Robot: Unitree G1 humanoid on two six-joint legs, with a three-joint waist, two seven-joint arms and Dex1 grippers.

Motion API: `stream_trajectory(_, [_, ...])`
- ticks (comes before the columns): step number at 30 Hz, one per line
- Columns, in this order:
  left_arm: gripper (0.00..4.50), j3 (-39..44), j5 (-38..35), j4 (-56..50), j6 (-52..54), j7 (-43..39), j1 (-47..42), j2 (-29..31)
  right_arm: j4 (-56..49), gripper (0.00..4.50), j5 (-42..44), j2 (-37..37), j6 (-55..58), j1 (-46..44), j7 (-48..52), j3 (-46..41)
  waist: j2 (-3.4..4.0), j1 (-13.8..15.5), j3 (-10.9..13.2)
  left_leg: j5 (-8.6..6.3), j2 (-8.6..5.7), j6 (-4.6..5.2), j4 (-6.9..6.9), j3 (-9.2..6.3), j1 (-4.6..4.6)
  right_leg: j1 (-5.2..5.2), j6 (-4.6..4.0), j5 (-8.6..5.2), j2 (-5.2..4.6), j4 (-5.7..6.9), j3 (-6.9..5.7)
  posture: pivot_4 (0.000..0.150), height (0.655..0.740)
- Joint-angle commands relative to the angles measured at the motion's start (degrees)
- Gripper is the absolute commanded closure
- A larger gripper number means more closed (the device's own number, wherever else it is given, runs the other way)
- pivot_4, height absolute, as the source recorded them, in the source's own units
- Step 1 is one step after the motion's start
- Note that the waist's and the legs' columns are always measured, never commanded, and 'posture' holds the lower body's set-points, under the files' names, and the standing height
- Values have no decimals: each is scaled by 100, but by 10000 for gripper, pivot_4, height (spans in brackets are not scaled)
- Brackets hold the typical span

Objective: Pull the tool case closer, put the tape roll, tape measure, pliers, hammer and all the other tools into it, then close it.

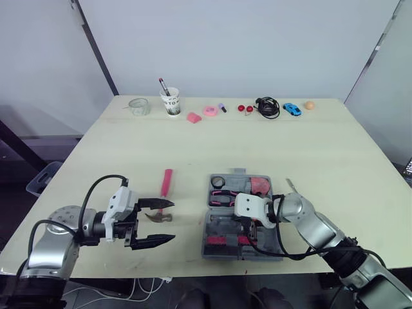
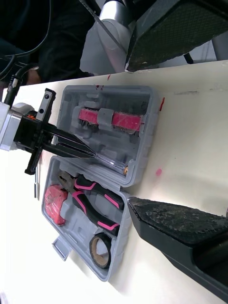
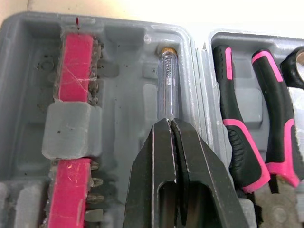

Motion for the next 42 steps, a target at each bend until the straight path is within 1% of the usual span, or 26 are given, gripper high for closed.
stream_trajectory(1, [0,35,-90,-198,12,16,5,1,349,44410,-429,-223,10,146,-16,239,-3,2,-2,0,0,0,0,0,1,0,0,0,0,0,0,1500,7400])
stream_trajectory(8, [0,52,-95,-185,38,1,-3,2,515,44410,-678,-209,-229,161,-35,357,-14,-1,-11,0,0,0,1,0,5,0,-1,0,0,4,0,1500,7400])
stream_trajectory(11, [0,49,-97,-173,53,0,-29,1,571,44410,-623,-114,-178,200,-133,240,-21,-2,-17,0,0,0,1,0,7,0,-1,0,0,8,1,1500,7400])
stream_trajectory(18, [0,32,-85,-125,41,-20,-71,-6,843,44410,-788,-117,-353,163,-238,257,-30,-4,-25,0,0,0,2,2,13,1,-2,-1,0,16,4,1500,7400])
stream_trajectory(28, [0,27,-68,-75,17,-27,-109,-24,748,44410,-406,134,7,260,-183,-89,-34,-16,-28,1,1,-1,2,2,19,1,-3,-2,0,23,5,1500,7400])
stream_trajectory(30, [0,35,-74,-73,15,-23,-103,-31,593,44410,-260,173,65,288,-182,-239,-35,-15,-28,1,1,-1,2,3,19,1,-3,-2,0,23,5,1500,7400])
stream_trajectory(34, [0,102,-143,-71,45,26,-61,-83,-10,44410,354,276,175,392,-216,-849,-28,7,-20,0,1,-1,2,2,10,0,-3,-2,0,21,5,1500,7400])
stream_trajectory(38, [0,253,-299,-147,174,184,1,-151,-647,44410,962,231,404,615,-199,-1475,-17,3,-4,0,-1,-1,3,3,-5,-5,-2,-1,-3,13,5,1500,7400])
stream_trajectory(42, [0,455,-519,-283,404,442,159,-213,-1081,44410,1447,66,262,956,-190,-2048,-19,-11,-2,0,0,-1,-2,-1,-5,-6,-1,-1,-2,13,3,1500,7400])
